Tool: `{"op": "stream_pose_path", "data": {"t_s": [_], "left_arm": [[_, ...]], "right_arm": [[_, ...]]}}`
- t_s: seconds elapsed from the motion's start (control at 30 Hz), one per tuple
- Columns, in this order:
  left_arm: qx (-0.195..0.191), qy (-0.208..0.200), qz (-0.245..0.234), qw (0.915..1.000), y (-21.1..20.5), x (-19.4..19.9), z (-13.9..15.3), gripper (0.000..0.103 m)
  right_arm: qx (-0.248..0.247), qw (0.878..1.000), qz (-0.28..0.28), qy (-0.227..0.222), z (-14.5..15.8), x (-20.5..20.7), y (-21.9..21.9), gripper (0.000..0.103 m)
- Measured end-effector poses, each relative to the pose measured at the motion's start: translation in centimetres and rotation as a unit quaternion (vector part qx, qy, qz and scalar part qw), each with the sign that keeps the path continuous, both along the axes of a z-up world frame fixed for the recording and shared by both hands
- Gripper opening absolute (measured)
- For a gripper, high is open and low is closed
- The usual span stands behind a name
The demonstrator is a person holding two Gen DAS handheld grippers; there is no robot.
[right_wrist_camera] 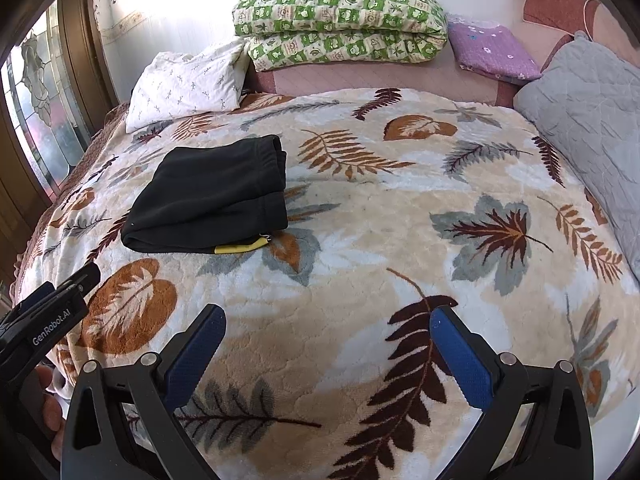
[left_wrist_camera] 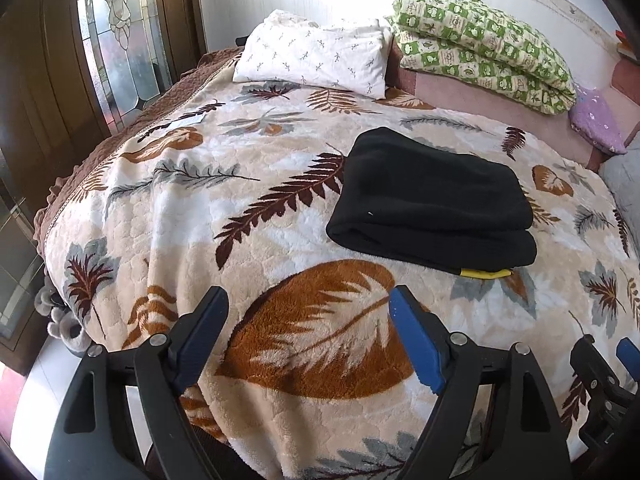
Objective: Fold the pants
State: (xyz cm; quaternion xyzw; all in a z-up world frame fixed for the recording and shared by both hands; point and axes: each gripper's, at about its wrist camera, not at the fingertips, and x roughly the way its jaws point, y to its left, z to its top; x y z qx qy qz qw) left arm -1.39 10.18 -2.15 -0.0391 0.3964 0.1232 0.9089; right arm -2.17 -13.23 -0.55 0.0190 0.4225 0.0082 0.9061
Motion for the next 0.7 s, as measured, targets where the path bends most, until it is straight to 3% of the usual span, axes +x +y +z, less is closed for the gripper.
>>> {"op": "stream_pose_path", "data": {"t_s": [0.7], "left_arm": [[0.005,0.015,-0.011,0.9998,-0.71,-0.03,-0.30,0.083]], "right_arm": [[-0.002,1.000,-0.004,0.002,-0.09,-0.26,0.01,0.103]]}}
